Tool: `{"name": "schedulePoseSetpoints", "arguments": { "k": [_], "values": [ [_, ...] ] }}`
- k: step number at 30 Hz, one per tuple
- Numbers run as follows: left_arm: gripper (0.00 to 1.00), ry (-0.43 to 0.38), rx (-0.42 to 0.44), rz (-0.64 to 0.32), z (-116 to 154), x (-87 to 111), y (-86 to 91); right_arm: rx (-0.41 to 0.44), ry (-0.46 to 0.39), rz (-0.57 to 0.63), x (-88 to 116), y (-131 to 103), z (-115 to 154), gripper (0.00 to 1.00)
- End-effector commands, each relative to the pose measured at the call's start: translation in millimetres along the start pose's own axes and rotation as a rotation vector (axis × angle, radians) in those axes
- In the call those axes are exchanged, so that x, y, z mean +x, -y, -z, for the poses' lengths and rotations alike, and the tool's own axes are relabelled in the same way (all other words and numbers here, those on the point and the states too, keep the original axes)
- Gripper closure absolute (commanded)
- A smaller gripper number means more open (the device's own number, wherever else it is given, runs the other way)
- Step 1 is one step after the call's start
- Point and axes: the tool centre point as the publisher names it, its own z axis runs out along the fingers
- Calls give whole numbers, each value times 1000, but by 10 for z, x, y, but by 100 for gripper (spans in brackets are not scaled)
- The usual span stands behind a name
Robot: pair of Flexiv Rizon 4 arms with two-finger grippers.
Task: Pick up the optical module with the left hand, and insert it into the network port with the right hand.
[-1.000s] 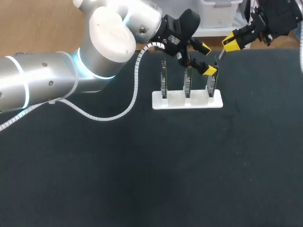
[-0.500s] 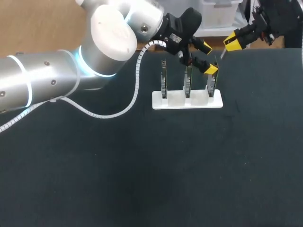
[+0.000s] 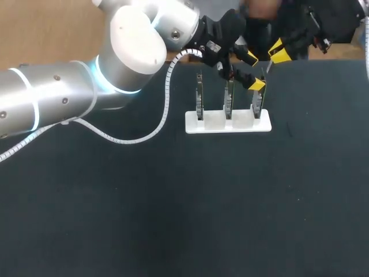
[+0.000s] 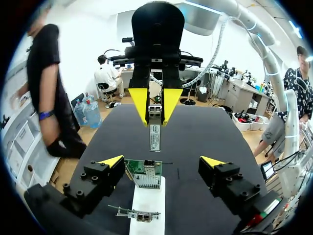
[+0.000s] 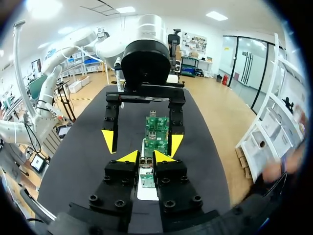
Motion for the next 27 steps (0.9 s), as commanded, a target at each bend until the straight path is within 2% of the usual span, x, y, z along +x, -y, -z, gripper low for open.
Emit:
{"name": "schedulePoseSetpoints", "arguments": {
  "k": [1,20,27],
  "values": [
    [0,-6,2,2,-8,-13,-15,1,-26,5,-21,16,-50,100],
    [0,-6,2,2,-8,-13,-15,3,-130,23,25,81,-170,100],
    [0,-6,2,2,-8,-13,-15,8,-135,24,22,107,-202,100]
  ]
}}
